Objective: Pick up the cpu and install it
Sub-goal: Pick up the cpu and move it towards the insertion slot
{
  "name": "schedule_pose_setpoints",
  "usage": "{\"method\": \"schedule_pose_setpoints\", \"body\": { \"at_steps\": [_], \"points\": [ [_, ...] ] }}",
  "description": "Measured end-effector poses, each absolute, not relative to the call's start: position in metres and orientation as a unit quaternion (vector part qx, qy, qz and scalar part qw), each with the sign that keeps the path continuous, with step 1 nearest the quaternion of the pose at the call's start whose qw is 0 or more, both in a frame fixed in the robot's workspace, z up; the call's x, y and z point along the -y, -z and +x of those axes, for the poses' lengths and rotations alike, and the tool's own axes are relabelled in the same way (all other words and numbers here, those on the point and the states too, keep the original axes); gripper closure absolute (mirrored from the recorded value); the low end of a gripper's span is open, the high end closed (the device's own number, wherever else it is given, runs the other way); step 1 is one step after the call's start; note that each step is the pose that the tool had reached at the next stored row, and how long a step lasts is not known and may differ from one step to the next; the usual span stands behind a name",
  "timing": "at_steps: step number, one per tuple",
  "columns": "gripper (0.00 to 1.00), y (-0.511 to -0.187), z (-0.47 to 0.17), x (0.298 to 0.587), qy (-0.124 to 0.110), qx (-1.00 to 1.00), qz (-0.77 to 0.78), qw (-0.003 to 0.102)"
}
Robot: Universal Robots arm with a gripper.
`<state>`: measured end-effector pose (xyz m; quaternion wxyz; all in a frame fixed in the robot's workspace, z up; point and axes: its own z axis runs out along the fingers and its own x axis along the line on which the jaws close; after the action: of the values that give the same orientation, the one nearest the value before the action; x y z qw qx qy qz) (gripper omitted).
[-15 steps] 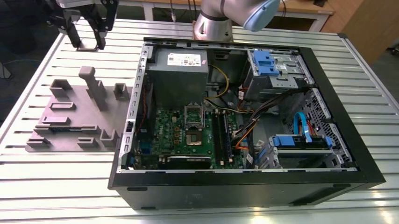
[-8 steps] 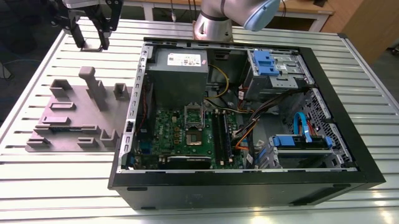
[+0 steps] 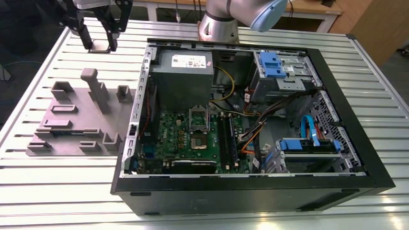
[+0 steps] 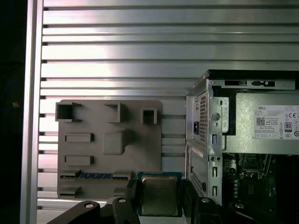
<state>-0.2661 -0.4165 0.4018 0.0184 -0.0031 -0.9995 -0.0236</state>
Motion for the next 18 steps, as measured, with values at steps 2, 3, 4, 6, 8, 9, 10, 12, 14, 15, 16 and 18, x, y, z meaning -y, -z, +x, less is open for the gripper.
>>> {"method": "schedule_pose_setpoints", "body": {
  "at_steps": [2, 3, 4, 6, 8, 9, 10, 12, 14, 15, 16, 18],
  "points": [
    [0.53, -0.402, -0.264, 0.416, 0.024, 1.000, -0.003, 0.018],
    [0.53, -0.402, -0.263, 0.416, 0.024, 1.000, -0.003, 0.018],
    [0.53, -0.402, -0.261, 0.416, 0.024, 1.000, -0.003, 0.018],
    [0.53, -0.402, -0.259, 0.416, 0.024, 1.000, -0.003, 0.018],
    [0.53, -0.402, -0.257, 0.416, 0.024, 1.000, -0.003, 0.018],
    [0.53, -0.402, -0.256, 0.416, 0.024, 1.000, -0.003, 0.018],
    [0.53, -0.402, -0.255, 0.416, 0.024, 1.000, -0.003, 0.018],
    [0.53, -0.402, -0.253, 0.416, 0.024, 1.000, -0.003, 0.018],
    [0.53, -0.402, -0.250, 0.416, 0.024, 1.000, -0.003, 0.018],
    [0.53, -0.402, -0.249, 0.416, 0.024, 1.000, -0.003, 0.018],
    [0.53, -0.402, -0.248, 0.416, 0.024, 1.000, -0.003, 0.018],
    [0.53, -0.402, -0.246, 0.416, 0.024, 1.000, -0.003, 0.018]
  ]
}}
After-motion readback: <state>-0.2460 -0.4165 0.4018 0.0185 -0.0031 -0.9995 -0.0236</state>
